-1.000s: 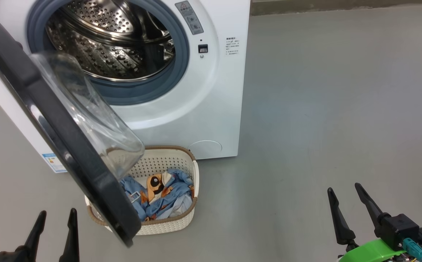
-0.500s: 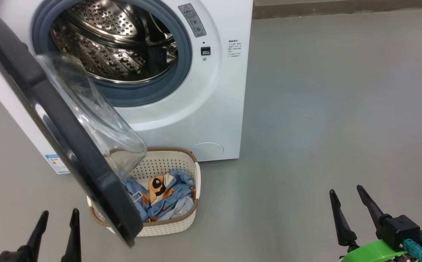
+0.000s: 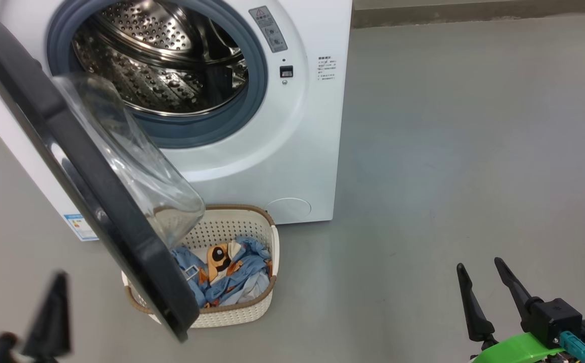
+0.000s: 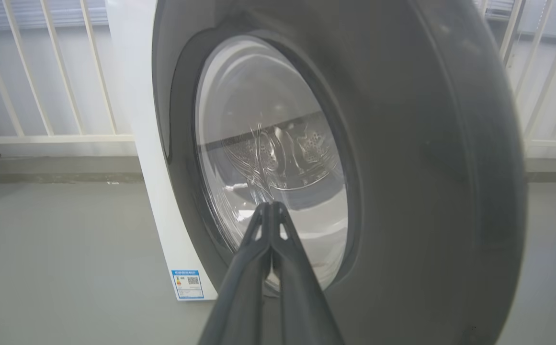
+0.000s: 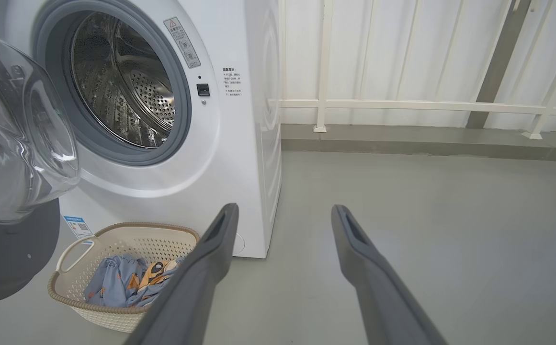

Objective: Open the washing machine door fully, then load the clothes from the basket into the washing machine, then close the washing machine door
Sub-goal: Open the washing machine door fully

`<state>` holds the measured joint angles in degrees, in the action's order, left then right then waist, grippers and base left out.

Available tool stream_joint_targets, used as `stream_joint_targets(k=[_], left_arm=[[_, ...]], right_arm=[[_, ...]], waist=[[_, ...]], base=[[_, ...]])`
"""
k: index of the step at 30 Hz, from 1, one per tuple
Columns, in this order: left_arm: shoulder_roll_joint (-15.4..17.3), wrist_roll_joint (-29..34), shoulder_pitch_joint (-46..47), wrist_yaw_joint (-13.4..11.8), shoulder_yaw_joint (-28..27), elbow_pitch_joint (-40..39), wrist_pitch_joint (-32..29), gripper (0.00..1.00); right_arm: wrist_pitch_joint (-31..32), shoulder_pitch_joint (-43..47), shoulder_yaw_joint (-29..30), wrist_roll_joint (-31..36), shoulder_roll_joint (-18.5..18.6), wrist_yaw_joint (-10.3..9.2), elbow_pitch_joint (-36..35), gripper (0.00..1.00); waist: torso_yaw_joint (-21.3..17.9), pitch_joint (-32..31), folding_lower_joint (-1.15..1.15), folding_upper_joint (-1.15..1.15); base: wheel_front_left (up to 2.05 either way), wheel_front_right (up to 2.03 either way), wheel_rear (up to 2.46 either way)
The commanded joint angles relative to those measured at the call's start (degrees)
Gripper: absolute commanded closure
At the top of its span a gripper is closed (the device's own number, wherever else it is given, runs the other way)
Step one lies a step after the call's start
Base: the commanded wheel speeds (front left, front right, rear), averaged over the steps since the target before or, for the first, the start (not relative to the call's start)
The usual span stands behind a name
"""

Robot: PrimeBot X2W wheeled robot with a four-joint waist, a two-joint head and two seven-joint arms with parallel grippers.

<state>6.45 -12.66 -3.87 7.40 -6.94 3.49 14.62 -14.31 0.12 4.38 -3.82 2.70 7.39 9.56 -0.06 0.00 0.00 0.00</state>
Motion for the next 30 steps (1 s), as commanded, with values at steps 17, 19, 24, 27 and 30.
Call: stream_joint_targets(k=[17,19,24,27,30], left_arm=[[5.21,-1.96,15.29,0.08,7.32,-31.14,0.38,1.00],[5.85,-2.37,15.93,0.08,11.29,-32.51,0.38,1.00],[6.59,-3.02,15.34,0.08,21.38,-34.05,0.38,1.00],[6.39,-3.57,14.53,0.08,26.16,-33.77,0.38,1.00],[6.53,-3.75,13.19,0.08,31.10,-32.73,0.32,1.00]], right_arm=[[-0.69,-1.11,-1.48,-1.64,0.18,0.10,-2.47,0.00],[-0.69,-1.09,-1.59,-1.72,0.18,0.10,-2.46,0.00],[-0.69,-1.14,-1.80,-1.64,0.18,0.10,-2.66,0.00],[-0.69,-1.24,-1.82,-1.64,0.18,0.10,-2.64,0.00],[-0.69,-1.36,-1.80,-1.59,0.18,0.10,-2.66,0.00]], waist=[[-0.30,0.22,0.00,0.00],[-0.43,0.22,0.00,0.00],[-0.66,0.39,0.00,0.00],[-0.74,0.49,0.00,0.00],[-0.67,0.78,0.00,0.00]], base=[[0.00,0.00,0.00],[0.00,0.00,0.00],[0.00,0.00,0.00],[0.00,0.00,0.00],[0.00,0.00,0.00]])
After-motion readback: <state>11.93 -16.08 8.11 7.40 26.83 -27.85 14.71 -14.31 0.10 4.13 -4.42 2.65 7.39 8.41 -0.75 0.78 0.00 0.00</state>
